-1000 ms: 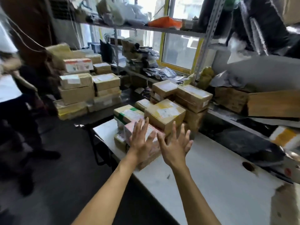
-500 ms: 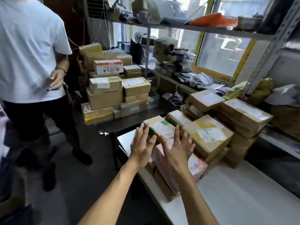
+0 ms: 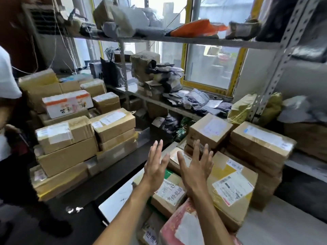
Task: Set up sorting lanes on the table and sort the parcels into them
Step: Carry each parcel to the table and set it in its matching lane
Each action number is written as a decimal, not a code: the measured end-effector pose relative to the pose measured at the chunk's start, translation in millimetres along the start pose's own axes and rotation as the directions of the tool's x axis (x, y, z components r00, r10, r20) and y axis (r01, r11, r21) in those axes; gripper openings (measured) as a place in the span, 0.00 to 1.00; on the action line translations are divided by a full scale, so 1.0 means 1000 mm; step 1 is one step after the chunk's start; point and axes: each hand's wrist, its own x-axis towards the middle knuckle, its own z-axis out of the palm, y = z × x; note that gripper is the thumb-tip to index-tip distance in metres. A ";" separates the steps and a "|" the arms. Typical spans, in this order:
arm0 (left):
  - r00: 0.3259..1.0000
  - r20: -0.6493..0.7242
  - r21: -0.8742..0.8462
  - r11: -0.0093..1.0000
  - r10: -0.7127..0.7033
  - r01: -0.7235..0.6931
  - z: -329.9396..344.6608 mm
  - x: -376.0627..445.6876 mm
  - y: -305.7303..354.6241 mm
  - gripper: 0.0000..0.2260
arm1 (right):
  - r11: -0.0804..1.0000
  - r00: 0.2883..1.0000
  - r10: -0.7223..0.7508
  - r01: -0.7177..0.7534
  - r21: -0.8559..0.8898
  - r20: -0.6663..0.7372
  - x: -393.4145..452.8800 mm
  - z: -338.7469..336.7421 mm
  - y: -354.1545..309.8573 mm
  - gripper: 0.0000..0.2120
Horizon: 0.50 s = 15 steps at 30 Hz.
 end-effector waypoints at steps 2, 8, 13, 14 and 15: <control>0.999 0.031 -0.073 0.997 0.020 -0.018 0.005 0.025 -0.007 0.22 | 0.999 0.999 0.035 -0.035 0.011 -0.017 0.013 0.000 0.003 0.41; 0.984 0.152 -0.254 0.966 0.094 -0.053 0.031 0.107 0.004 0.26 | 0.946 0.969 0.212 -0.171 0.274 -0.128 0.059 -0.017 0.009 0.43; 0.949 0.301 -0.384 0.923 0.097 0.028 0.051 0.169 0.020 0.32 | 0.770 0.882 0.428 -0.239 0.592 -0.199 0.110 -0.039 0.002 0.43; 0.939 0.332 -0.412 0.910 0.094 0.054 0.054 0.179 0.024 0.34 | 0.702 0.860 0.472 -0.234 0.673 -0.192 0.124 -0.039 0.004 0.44; 0.932 0.351 -0.432 0.899 0.091 0.075 0.056 0.188 0.027 0.35 | 0.620 0.848 0.508 -0.234 0.749 -0.155 0.136 -0.038 0.007 0.47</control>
